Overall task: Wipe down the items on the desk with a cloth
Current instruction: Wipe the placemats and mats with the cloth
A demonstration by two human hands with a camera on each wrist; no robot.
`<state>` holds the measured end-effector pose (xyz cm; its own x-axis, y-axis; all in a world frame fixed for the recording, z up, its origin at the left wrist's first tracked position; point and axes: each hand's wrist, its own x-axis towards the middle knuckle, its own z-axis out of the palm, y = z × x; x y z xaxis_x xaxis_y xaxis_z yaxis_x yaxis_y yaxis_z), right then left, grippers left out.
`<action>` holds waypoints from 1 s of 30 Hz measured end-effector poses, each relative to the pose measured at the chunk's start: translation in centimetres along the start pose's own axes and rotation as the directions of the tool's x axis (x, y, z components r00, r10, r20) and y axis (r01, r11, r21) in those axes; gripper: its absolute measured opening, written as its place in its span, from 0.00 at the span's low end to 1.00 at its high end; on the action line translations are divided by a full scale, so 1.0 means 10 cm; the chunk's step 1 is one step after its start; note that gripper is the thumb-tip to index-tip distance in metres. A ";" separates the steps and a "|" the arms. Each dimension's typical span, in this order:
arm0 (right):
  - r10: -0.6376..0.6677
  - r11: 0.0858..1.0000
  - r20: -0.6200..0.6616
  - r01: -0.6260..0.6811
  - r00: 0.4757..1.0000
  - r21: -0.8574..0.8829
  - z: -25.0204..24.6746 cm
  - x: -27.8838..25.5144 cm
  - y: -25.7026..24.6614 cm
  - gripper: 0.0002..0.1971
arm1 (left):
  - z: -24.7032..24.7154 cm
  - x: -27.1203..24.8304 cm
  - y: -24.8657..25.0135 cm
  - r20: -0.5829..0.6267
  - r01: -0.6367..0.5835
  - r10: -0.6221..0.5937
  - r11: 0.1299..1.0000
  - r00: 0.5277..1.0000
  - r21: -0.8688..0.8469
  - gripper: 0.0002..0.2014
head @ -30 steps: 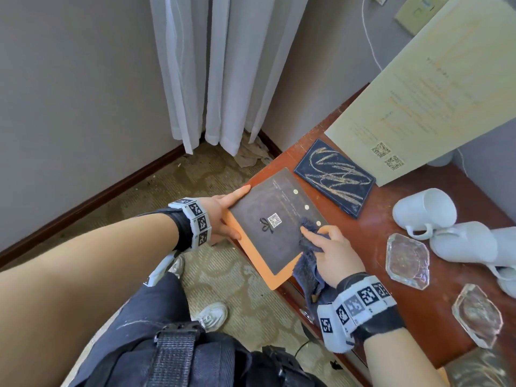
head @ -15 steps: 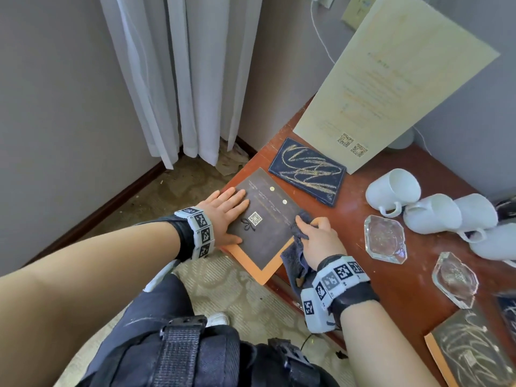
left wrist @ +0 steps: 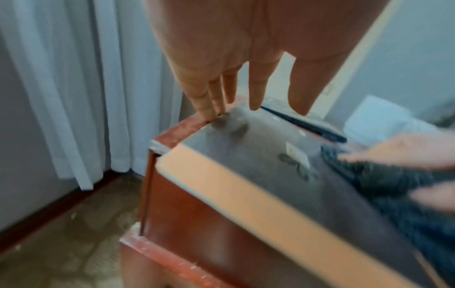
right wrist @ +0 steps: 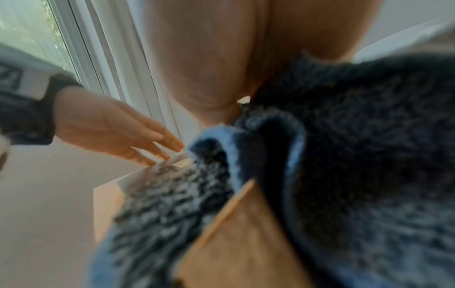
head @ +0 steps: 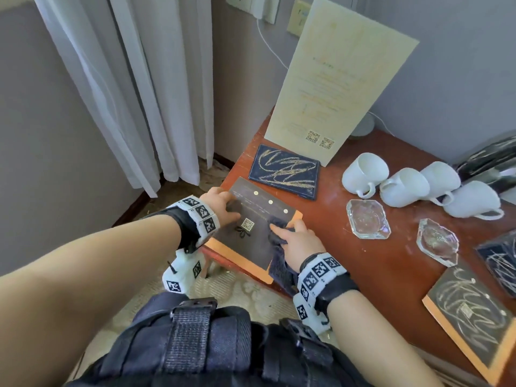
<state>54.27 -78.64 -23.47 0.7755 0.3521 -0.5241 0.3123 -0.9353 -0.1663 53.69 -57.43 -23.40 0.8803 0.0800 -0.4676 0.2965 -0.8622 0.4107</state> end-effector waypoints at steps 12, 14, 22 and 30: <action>0.246 0.923 -0.184 -0.172 0.952 0.346 -0.03 -0.24 0.01 0.24 | -0.54 0.20 0.11 0.100 -0.080 0.109 0.962 0.989 -0.261 0.16; 0.272 0.882 -0.286 -0.120 0.919 0.456 -0.16 -0.36 0.06 0.23 | -0.60 0.19 0.16 0.033 -0.172 0.195 0.923 0.980 -0.345 0.14; 0.445 0.802 -0.594 -0.004 0.671 0.597 -0.82 -0.88 0.28 0.23 | -0.92 0.12 0.29 -0.195 -0.513 0.481 0.727 0.855 -0.456 0.17; 0.337 0.828 -0.333 -0.109 0.881 0.550 -0.35 -0.74 0.30 0.24 | -0.39 0.03 -0.15 0.144 -0.631 0.632 0.773 0.761 -0.063 0.10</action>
<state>51.38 -83.90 -17.13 0.9709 0.0063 -0.2395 -0.1278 -0.8320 -0.5399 54.93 -54.14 -21.11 0.8041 -0.5565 -0.2089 -0.3024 -0.6855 0.6623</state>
